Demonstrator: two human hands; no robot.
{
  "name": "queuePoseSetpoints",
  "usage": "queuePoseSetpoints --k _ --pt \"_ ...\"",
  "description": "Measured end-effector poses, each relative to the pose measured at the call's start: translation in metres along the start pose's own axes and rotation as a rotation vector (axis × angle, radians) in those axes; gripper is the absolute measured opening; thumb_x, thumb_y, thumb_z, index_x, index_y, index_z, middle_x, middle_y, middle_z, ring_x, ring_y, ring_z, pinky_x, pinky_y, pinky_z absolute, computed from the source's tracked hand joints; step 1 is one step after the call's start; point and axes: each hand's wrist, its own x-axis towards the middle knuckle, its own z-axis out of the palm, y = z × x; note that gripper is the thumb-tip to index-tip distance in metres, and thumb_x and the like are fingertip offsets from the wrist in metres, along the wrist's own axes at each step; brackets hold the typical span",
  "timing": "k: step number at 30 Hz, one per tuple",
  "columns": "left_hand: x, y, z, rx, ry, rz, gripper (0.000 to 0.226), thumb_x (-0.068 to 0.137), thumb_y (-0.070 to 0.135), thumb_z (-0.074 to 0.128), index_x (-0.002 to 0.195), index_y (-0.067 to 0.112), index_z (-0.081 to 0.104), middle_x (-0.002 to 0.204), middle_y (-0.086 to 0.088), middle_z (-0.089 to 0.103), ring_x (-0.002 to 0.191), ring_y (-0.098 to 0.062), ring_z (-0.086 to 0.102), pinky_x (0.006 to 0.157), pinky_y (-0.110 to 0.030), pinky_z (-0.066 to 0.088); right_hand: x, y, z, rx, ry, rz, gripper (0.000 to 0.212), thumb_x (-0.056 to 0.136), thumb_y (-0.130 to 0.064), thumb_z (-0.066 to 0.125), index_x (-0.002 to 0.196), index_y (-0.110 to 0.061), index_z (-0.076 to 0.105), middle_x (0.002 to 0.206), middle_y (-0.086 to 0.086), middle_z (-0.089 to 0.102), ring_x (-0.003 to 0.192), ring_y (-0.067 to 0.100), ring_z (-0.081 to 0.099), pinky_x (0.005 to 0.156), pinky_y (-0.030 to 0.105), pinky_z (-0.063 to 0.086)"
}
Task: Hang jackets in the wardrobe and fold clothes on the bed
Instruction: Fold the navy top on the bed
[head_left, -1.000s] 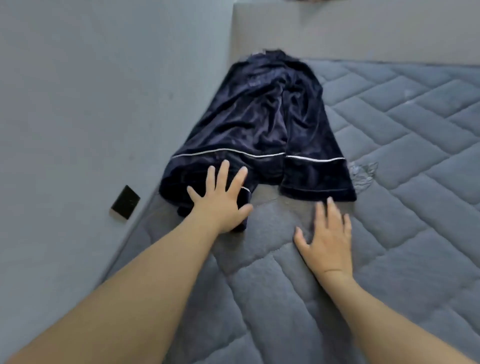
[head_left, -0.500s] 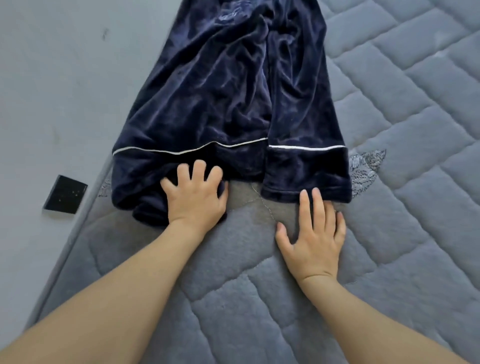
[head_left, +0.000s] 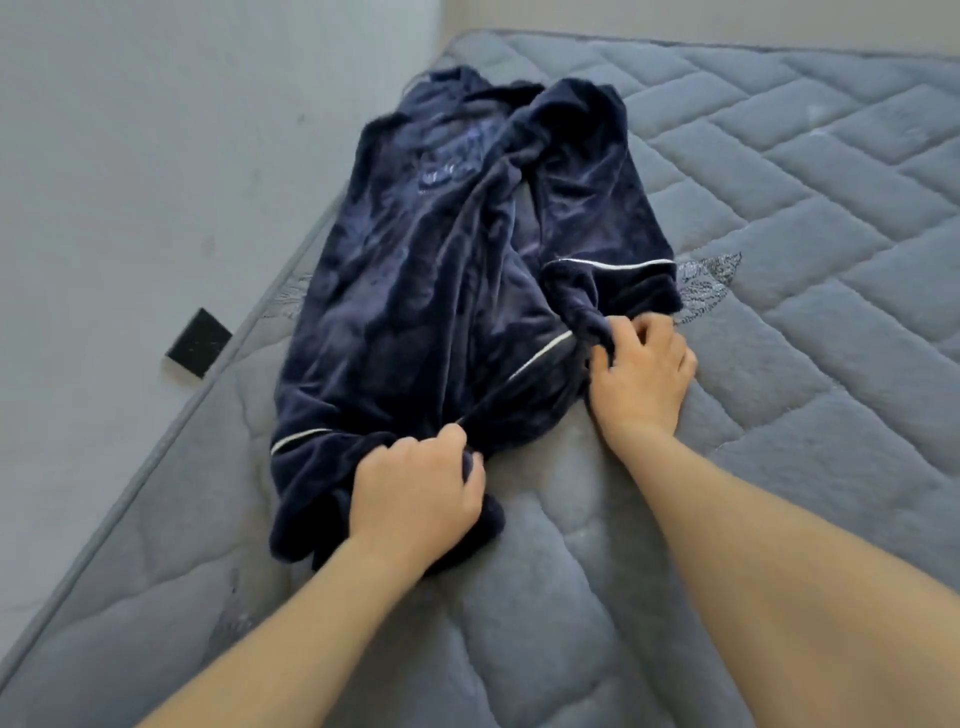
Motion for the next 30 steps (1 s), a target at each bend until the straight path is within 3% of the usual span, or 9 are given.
queuePoseSetpoints --k 4,8,14,18,21,24,26,28,30 --pt "-0.014 0.009 0.012 -0.063 -0.019 -0.082 0.022 0.091 0.044 0.041 0.081 0.025 0.045 0.077 -0.004 0.068 0.074 -0.031 0.064 0.059 -0.033 0.028 -0.037 0.022 -0.024 0.260 -0.096 -0.101 0.010 0.091 -0.021 0.060 0.097 -0.014 0.062 0.120 0.002 0.041 0.107 0.026 0.040 0.097 0.037 0.032" --pt "-0.058 0.023 0.004 -0.116 -0.071 -0.061 0.023 0.092 0.044 0.037 0.081 0.025 0.043 0.074 -0.001 0.064 0.065 -0.027 0.054 0.057 -0.033 0.028 -0.113 0.056 -0.077 0.390 -0.188 -0.017 0.011 0.091 -0.020 0.062 0.092 -0.009 0.061 0.117 -0.003 0.037 0.110 0.024 0.043 0.101 0.038 0.037" --pt "-0.165 0.095 -0.021 -0.115 -0.192 0.051 0.028 0.092 0.048 0.035 0.087 0.025 0.050 0.056 0.007 0.044 0.058 -0.023 0.052 0.053 -0.032 0.026 -0.207 0.122 -0.184 0.112 -0.341 0.106 0.019 0.093 -0.024 0.056 0.092 -0.007 0.063 0.124 0.004 0.042 0.109 0.029 0.043 0.094 0.039 0.038" --pt "-0.226 0.189 -0.045 -0.155 -0.313 0.127 0.031 0.092 0.049 0.035 0.088 0.022 0.050 0.078 -0.002 0.066 0.077 -0.031 0.066 0.060 -0.033 0.032 -0.244 0.178 -0.271 -0.030 -0.434 0.112 0.024 0.091 -0.026 0.052 0.095 -0.009 0.068 0.142 0.007 0.038 0.122 0.030 0.037 0.101 0.037 0.034" --pt "-0.293 0.275 -0.063 -0.189 -0.351 0.256 0.034 0.091 0.049 0.035 0.094 0.021 0.055 0.087 -0.010 0.070 0.084 -0.033 0.066 0.066 -0.036 0.038 -0.270 0.230 -0.336 -0.353 -0.556 -0.012 0.033 0.089 -0.036 0.047 0.103 -0.018 0.071 0.143 0.004 0.041 0.126 0.028 0.036 0.105 0.038 0.031" --pt "-0.378 0.340 -0.087 -0.238 -0.541 0.452 0.033 0.093 0.045 0.034 0.099 0.019 0.053 0.093 -0.012 0.069 0.086 -0.036 0.064 0.069 -0.040 0.037 -0.304 0.279 -0.397 -0.711 -0.905 0.060 0.049 0.089 -0.046 0.039 0.127 -0.024 0.061 0.140 0.001 0.043 0.129 0.027 0.035 0.106 0.039 0.026" --pt "-0.416 0.353 -0.103 -0.224 -0.723 0.498 0.033 0.095 0.045 0.037 0.106 0.017 0.050 0.105 -0.014 0.067 0.094 -0.037 0.061 0.074 -0.042 0.036 -0.325 0.296 -0.429 -0.800 -1.111 0.201 0.056 0.086 -0.047 0.040 0.136 -0.023 0.053 0.143 0.003 0.044 0.133 0.029 0.036 0.109 0.041 0.026" --pt "-0.418 0.348 -0.117 -0.262 -0.927 0.462 0.033 0.093 0.048 0.042 0.111 0.022 0.050 0.117 -0.010 0.063 0.106 -0.034 0.057 0.086 -0.041 0.041 -0.332 0.296 -0.445 -0.788 -1.247 0.289 0.057 0.080 -0.041 0.042 0.132 -0.022 0.055 0.143 0.006 0.048 0.133 0.031 0.040 0.111 0.043 0.028" --pt "-0.397 0.332 -0.131 -0.488 -1.153 0.314 0.028 0.092 0.047 0.046 0.105 0.024 0.057 0.111 -0.004 0.066 0.102 -0.026 0.060 0.086 -0.036 0.047 -0.325 0.284 -0.448 -0.744 -1.307 0.300 0.061 0.080 -0.042 0.040 0.136 -0.021 0.052 0.147 0.009 0.044 0.136 0.033 0.037 0.112 0.045 0.027"
